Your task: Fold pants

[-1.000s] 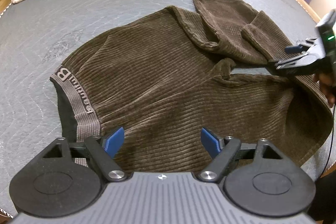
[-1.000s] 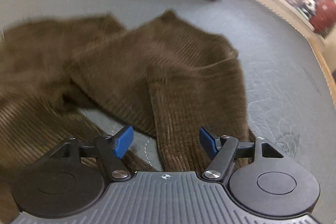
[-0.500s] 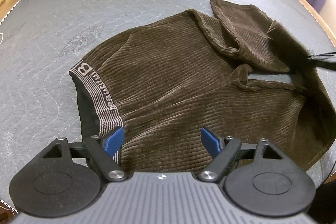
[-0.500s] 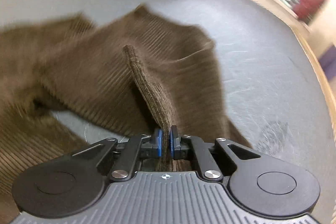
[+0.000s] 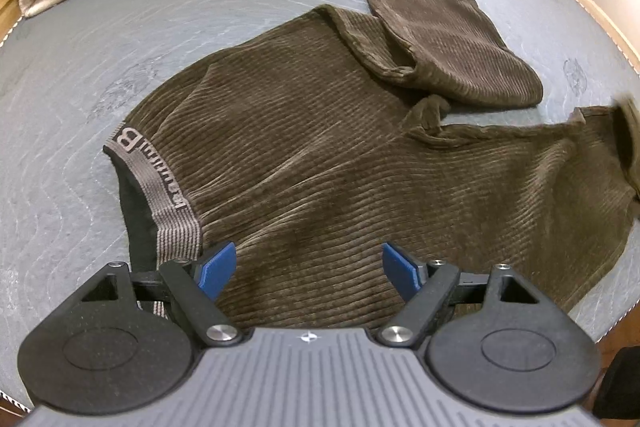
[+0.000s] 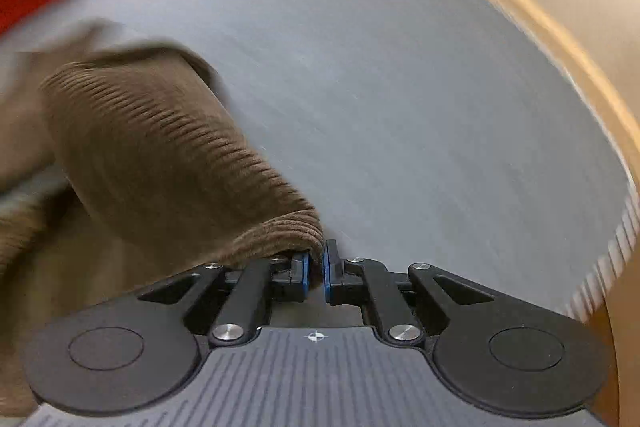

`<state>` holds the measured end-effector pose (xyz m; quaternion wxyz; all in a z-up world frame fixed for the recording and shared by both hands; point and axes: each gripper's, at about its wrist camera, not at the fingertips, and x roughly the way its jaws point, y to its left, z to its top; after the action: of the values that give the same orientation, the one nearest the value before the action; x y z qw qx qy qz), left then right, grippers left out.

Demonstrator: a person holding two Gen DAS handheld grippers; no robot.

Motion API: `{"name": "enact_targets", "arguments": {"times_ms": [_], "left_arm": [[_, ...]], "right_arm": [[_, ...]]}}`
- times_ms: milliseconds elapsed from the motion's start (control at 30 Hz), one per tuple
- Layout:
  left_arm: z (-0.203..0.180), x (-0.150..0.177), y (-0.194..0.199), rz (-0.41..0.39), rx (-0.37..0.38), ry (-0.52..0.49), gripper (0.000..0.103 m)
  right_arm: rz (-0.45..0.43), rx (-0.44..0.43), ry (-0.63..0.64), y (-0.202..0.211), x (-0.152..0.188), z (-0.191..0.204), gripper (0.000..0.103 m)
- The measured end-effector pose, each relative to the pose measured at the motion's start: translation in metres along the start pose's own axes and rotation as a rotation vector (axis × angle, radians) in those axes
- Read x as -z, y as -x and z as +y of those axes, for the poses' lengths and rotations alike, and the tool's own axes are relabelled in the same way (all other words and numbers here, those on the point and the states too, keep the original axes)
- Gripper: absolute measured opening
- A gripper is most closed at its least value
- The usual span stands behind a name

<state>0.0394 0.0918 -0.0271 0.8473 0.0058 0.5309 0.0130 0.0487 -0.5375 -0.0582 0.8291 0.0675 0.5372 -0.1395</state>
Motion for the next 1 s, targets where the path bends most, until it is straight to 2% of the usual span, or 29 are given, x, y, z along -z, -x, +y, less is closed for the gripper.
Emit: {"name": "enact_targets", "arguments": {"times_ms": [67,133,267,333,367,400,467,500,533,600,633,700,767,833,867,933,1000], "left_arm": [[-0.004,-0.002,-0.001,0.001,0.006,-0.003,0.085],[-0.009,-0.004,-0.003,0.002,0.006,-0.011,0.085],[-0.019,-0.006,-0.007,0.008,0.007,-0.033,0.085],[-0.021,-0.007,-0.009,0.012,0.006,-0.041,0.085],[-0.021,-0.007,-0.009,0.012,0.006,-0.042,0.085],[-0.021,-0.008,-0.009,0.011,0.006,-0.043,0.085],[-0.019,-0.008,-0.009,0.012,0.003,-0.037,0.085],[-0.018,-0.009,-0.009,0.013,0.004,-0.032,0.085],[-0.017,-0.009,-0.009,0.012,0.005,-0.029,0.085],[-0.015,-0.010,-0.008,0.008,0.006,-0.027,0.085],[-0.015,-0.010,-0.007,0.007,0.007,-0.026,0.085],[-0.013,-0.011,-0.006,0.006,0.011,-0.020,0.085],[-0.013,-0.011,-0.005,0.007,0.011,-0.018,0.085],[-0.012,-0.010,-0.006,0.008,0.011,-0.020,0.085],[-0.012,-0.010,-0.006,0.011,0.010,-0.021,0.085],[-0.012,-0.009,-0.006,0.014,0.009,-0.022,0.086],[-0.012,-0.008,-0.007,0.014,0.007,-0.024,0.086]], "right_arm": [[0.112,0.002,-0.105,-0.017,0.014,-0.039,0.007],[0.142,-0.051,-0.182,-0.023,0.021,-0.061,0.008],[0.069,-0.118,-0.254,-0.012,0.014,-0.074,0.017],[0.013,-0.135,-0.267,-0.004,0.008,-0.076,0.027],[-0.026,-0.135,-0.274,0.002,0.008,-0.080,0.036],[-0.059,-0.129,-0.285,0.006,0.006,-0.083,0.045],[-0.079,-0.100,-0.331,0.011,0.006,-0.092,0.053],[-0.054,-0.060,-0.366,0.009,0.011,-0.097,0.050],[-0.018,0.018,-0.418,0.005,0.015,-0.103,0.049],[-0.001,0.160,-0.476,0.004,0.019,-0.111,0.049],[-0.020,0.181,-0.490,0.006,0.020,-0.115,0.049],[-0.084,0.092,-0.512,0.015,0.021,-0.121,0.049],[-0.140,-0.086,-0.469,0.012,0.013,-0.109,0.049],[-0.170,-0.252,-0.328,0.017,0.007,-0.094,0.050],[-0.182,-0.295,-0.229,0.020,0.005,-0.079,0.052],[-0.183,-0.324,-0.047,0.023,0.004,-0.050,0.054],[-0.169,-0.299,0.160,0.022,0.012,-0.016,0.054]]}}
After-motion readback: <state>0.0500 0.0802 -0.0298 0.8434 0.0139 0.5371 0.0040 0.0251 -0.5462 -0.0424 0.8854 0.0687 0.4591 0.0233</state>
